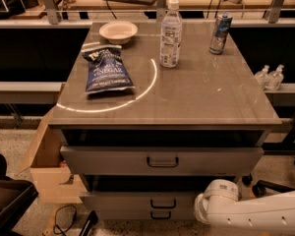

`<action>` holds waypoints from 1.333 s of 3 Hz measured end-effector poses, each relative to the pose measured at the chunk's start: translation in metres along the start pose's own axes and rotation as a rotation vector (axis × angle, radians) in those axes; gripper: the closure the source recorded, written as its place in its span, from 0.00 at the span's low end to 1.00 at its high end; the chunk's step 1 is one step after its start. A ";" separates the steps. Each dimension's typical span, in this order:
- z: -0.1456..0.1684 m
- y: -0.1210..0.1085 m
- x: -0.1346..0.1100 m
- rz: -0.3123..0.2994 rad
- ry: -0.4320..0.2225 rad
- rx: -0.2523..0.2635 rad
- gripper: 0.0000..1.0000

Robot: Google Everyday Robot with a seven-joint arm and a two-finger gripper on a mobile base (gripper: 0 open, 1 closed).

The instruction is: Close middle drawer

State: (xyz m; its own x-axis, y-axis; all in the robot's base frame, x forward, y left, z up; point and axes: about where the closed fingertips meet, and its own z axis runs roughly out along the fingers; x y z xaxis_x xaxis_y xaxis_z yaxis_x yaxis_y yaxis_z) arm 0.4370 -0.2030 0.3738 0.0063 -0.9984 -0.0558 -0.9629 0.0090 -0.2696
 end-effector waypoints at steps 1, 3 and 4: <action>0.000 -0.015 0.008 -0.005 -0.014 0.046 1.00; -0.003 -0.026 0.020 -0.008 -0.034 0.103 1.00; -0.004 -0.026 0.021 -0.009 -0.054 0.120 1.00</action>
Offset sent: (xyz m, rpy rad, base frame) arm 0.0293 -0.0231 0.0112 0.0158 -0.1164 0.0126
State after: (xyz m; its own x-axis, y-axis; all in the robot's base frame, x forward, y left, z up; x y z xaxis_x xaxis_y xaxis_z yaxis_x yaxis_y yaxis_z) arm 0.4615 -0.2242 0.3834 0.0319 -0.9941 -0.1035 -0.9236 0.0103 -0.3833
